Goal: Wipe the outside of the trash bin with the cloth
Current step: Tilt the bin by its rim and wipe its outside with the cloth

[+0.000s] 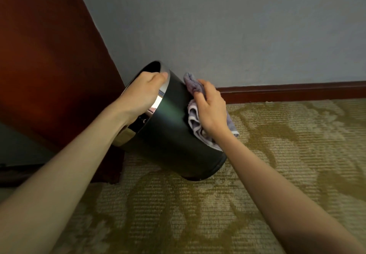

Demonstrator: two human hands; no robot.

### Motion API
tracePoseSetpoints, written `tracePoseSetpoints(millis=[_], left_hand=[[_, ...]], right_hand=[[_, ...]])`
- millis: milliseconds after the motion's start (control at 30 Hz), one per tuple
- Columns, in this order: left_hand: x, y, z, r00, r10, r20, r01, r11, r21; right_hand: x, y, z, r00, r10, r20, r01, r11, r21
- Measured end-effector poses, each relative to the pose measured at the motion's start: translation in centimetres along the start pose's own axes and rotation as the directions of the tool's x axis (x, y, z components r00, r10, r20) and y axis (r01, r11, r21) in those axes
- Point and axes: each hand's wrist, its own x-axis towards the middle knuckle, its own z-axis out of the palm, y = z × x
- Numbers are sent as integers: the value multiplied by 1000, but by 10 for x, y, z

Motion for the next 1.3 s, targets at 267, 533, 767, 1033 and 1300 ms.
tracePoseSetpoints(millis=[267,533,767,1033,1300], left_hand=[[-8,3,4,998,-22,63,24,999,-36],[0,7,14,990,-86,108,93,993,-66],[14,14,29,992,-114,60,122,980,-158],[27,20,29,988,-156,11,156,975,-159],[-22,-6,-15,983,52,178,-33,993,-109]], right_hand=[[24,39,-16,931,336,141,-346,937,55],[-13,54,-18,925,373,-67,-369,927,68],[-62,25,2,892,284,-352,-292,956,31],[-70,-13,16,922,22,-388,-46,998,-53],[-24,-4,1,897,131,-421,-194,975,-110]])
